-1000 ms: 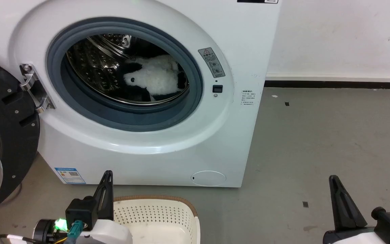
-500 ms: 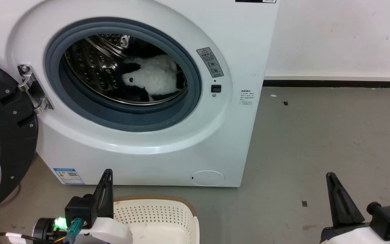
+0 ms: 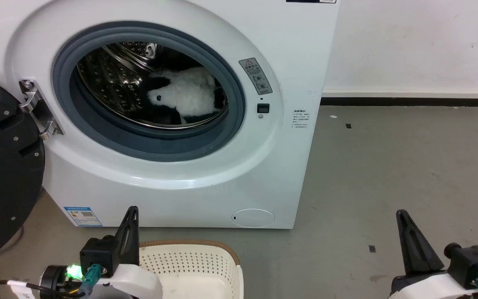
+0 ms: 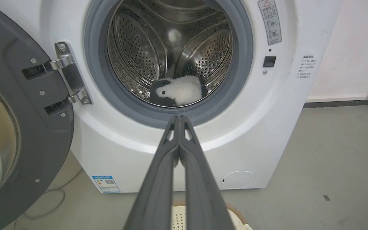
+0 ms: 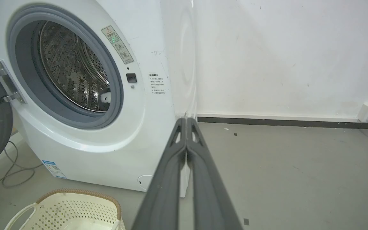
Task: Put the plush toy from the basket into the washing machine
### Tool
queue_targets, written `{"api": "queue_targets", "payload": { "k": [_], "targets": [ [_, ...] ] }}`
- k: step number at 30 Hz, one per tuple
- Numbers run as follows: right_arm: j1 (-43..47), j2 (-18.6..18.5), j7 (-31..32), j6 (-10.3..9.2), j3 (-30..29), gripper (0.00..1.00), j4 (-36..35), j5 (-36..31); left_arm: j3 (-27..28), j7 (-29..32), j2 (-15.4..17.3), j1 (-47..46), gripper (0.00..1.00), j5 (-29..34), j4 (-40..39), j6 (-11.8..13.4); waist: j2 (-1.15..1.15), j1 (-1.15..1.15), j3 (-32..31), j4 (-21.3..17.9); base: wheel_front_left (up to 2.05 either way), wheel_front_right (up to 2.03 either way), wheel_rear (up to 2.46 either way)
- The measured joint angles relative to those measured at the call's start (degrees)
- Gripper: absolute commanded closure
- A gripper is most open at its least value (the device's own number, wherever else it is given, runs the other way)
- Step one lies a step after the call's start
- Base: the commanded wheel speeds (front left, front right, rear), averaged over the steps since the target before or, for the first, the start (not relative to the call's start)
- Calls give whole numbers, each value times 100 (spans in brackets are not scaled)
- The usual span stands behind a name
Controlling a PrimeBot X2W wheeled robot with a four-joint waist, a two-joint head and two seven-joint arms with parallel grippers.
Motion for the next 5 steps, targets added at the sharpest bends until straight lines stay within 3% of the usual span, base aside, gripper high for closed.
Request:
{"api": "queue_targets", "payload": {
  "k": [5],
  "targets": [
    [-35,0,58,0,9,100,13,-40,10,59,-5,0,100,3,-44,-1,0,0,2,-10,0,0,0]
  ]
}}
